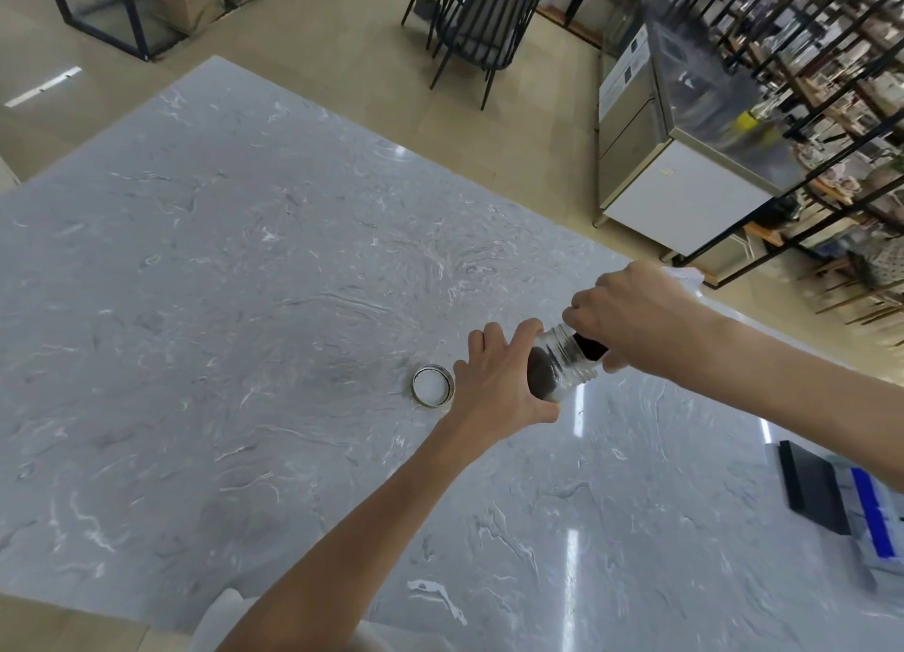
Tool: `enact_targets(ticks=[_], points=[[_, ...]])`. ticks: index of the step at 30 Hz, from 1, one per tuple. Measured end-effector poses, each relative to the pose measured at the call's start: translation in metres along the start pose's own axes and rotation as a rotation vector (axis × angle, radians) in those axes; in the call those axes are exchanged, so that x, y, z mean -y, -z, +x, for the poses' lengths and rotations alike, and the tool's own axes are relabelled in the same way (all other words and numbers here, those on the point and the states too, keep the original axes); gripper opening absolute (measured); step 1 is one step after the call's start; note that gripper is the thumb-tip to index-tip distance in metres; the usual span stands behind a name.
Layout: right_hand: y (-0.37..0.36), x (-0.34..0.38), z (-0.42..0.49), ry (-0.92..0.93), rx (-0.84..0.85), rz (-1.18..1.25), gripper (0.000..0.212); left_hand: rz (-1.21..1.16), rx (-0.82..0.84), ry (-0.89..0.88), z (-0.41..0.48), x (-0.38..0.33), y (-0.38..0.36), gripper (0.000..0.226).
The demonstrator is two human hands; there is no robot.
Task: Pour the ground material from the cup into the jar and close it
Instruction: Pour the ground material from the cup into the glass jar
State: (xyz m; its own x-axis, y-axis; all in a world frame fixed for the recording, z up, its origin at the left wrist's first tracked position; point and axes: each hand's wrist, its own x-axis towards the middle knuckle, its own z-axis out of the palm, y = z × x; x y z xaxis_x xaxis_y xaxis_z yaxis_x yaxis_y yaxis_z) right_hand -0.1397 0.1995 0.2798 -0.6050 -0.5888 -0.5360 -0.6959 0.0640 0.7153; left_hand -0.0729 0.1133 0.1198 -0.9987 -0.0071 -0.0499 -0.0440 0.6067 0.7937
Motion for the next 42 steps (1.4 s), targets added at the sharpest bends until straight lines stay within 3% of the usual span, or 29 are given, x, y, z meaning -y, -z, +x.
enact_targets(ticks=[15, 19, 26, 32, 36, 42], points=[[0.015, -0.016, -0.003, -0.02, 0.205, -0.013, 0.032, -0.037, -0.014, -0.057, 0.008, -0.014, -0.003, 0.092], [0.017, -0.02, 0.011, 0.01, 0.268, -0.024, 0.046, -0.091, 0.001, -0.072, 0.013, -0.018, -0.007, 0.091], [0.022, -0.034, 0.026, 0.063, 0.282, -0.058, 0.052, -0.188, -0.042, -0.075, 0.025, -0.015, -0.008, 0.09], [0.036, -0.036, 0.045, 0.009, 0.34, -0.087, 0.04, -0.234, -0.043, -0.05, 0.046, -0.021, -0.001, 0.089], [0.026, -0.032, 0.048, 0.013, 0.238, -0.2, 0.04, -0.194, -0.108, -0.093, 0.055, -0.014, -0.002, 0.089], [0.018, -0.029, 0.054, 0.007, 0.311, -0.12, 0.035, -0.132, -0.038, -0.039, 0.062, -0.016, -0.01, 0.087]])
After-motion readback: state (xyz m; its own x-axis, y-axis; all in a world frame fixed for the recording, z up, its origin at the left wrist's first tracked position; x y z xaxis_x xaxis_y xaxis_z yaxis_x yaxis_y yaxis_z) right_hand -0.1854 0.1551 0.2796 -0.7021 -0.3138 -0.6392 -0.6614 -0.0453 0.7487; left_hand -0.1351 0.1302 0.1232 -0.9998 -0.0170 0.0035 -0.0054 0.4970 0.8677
